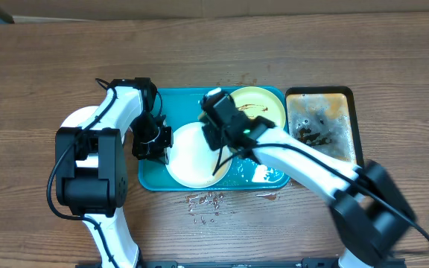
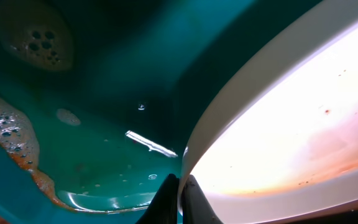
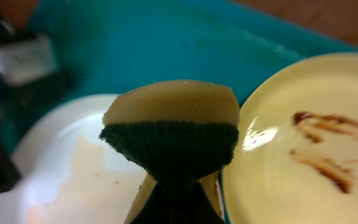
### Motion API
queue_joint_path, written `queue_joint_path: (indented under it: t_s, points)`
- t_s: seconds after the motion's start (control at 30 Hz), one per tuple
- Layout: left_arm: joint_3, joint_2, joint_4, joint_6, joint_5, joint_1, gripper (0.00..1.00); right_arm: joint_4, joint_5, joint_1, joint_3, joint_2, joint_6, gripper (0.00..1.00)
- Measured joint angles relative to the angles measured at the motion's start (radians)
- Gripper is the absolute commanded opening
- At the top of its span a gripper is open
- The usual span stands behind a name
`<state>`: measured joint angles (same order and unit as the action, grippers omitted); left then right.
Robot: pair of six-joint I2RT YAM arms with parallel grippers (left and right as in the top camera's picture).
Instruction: Clean dirty plates on tray and stack at the side
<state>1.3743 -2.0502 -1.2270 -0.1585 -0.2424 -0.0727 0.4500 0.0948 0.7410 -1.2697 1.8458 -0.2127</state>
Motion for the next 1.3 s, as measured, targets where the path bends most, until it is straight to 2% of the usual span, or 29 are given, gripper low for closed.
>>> queue_joint_path:
  t_s: [0.2, 0.4, 0.53, 0.77, 0.93, 1.07, 1.3]
  points:
    - [0.0, 0.0, 0.0, 0.0, 0.0, 0.0, 0.04, 0.128, 0.046, -0.042, -0.011, -0.18, -0.016, 0.04]
    - [0.004, 0.0, -0.01, 0.0, 0.001, 0.001, 0.04, 0.414, 0.087, -0.11, -0.013, -0.192, -0.076, 0.04]
    - [0.04, 0.007, -0.039, -0.005, 0.029, 0.001, 0.04, 0.531, 0.124, -0.213, -0.013, -0.192, -0.133, 0.04]
    - [0.105, 0.145, -0.092, -0.087, 0.22, 0.001, 0.04, 0.59, 0.093, -0.463, -0.006, -0.192, -0.14, 0.04]
    - [0.111, 0.268, -0.102, -0.157, 0.396, -0.014, 0.04, 0.589, 0.019, -0.587, 0.034, -0.192, -0.116, 0.04]
    - [0.111, 0.327, -0.108, -0.183, 0.533, -0.068, 0.04, 0.589, -0.03, -0.636, 0.063, -0.192, -0.097, 0.04]
    - [0.112, 0.336, -0.114, -0.193, 0.715, -0.205, 0.04, 0.568, -0.061, -0.639, 0.08, -0.192, -0.079, 0.04]
